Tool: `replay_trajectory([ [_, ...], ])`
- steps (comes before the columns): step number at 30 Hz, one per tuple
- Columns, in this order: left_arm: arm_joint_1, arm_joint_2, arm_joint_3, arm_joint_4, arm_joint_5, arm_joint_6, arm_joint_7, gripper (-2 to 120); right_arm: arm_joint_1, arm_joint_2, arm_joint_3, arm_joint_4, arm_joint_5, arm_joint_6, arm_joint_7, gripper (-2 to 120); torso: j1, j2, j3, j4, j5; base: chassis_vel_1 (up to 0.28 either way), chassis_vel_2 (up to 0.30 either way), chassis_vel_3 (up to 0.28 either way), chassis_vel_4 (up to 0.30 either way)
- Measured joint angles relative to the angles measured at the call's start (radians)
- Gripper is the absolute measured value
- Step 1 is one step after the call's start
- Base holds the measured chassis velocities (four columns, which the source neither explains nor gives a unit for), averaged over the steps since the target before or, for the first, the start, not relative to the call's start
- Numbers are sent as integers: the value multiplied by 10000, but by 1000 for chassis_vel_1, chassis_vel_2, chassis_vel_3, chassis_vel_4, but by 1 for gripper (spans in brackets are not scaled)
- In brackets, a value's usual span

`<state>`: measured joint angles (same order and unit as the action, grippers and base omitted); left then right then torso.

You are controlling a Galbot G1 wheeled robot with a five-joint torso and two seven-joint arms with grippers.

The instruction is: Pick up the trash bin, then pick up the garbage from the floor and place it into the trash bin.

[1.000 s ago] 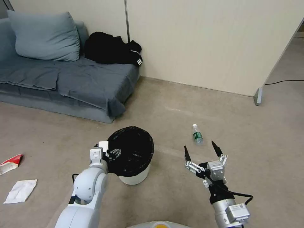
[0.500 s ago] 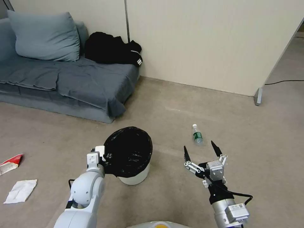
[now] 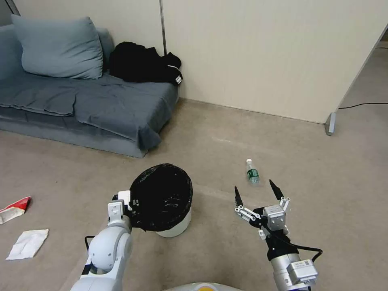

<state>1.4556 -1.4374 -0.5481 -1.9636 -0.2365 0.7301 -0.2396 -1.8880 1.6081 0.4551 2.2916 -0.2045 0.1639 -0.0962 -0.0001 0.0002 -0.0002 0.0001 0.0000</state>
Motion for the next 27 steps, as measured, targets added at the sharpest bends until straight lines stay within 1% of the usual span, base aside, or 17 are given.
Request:
replay_trajectory([
  [3,79,-59,1,-182,-9,2,-33,9,-1,0,-3,5,-7,-8,13,100,0,-1,2,-1,-6,0,0,0,0],
  [6,224,-113,43,-793,-45,66,-24,7,1,0,-34,21,-168,101,36,100,1,-3,5,-5,-23,0,0,0,0],
  [7,224,-113,43,-793,-45,66,-24,7,1,0,-34,21,-168,101,36,100,1,-3,5,-5,-23,0,0,0,0],
  [9,319,-82,22,-1408,-44,82,-27,3,15,0,-77,61,-322,270,66,100,1,-3,5,-5,-14,0,0,0,0],
  [10,319,-82,22,-1408,-44,82,-27,3,15,0,-77,61,-322,270,66,100,1,-3,5,-5,-14,0,0,0,0],
  [11,404,-40,-7,-1798,-23,83,-59,1,16,0,-83,63,-350,295,70,100,1,-3,5,-4,-11,0,0,0,0],
  [13,538,21,-55,-2287,-8,86,-85,1,17,0,-87,67,-363,306,72,100,1,-3,5,3,-4,0,0,0,0],
  [14,683,73,-38,-2723,-1,85,-67,1,19,0,-90,69,-365,309,73,100,1,-3,4,0,-4,0,0,0,0],
  [15,683,73,-38,-2723,-1,85,-67,1,19,0,-90,69,-365,309,73,100,1,-3,4,0,-4,0,0,0,0],
  [16,847,110,-31,-3119,40,85,-22,1,11,-2,-163,69,-252,372,81,100,1,-3,4,-1,-6,0,0,0,0],
  [17,1055,128,-19,-3533,155,58,4,1,-12,1,-331,70,-24,486,80,100,0,-3,3,-5,2,0,0,0,0],
  [18,1265,118,-3,-3849,300,29,23,1,-29,-1,-391,65,87,554,81,100,1,-3,4,-1,1,0,0,0,0],
  [19,1265,118,-3,-3849,300,29,23,1,-29,-1,-391,65,87,554,81,100,1,-3,4,-1,1,0,0,0,0],
  [22,1869,-25,105,-4572,924,-119,275,1,-32,-1,-481,53,136,696,20,100,1,-3,3,0,0,0,0,0,0],
  [23,2053,-108,142,-4726,1186,-208,411,1,-25,-1,-510,48,128,721,6,100,1,-3,3,-1,1,0,0,0,0],
  [24,2053,-108,142,-4726,1186,-208,411,1,-25,-1,-510,48,128,721,6,100,1,-3,3,-1,1,0,0,0,0],
  [27,2632,-465,359,-5048,1850,-495,709,1,-14,-1,-623,12,53,751,-12,100,1,-3,3,0,0,0,0,0,0],
])
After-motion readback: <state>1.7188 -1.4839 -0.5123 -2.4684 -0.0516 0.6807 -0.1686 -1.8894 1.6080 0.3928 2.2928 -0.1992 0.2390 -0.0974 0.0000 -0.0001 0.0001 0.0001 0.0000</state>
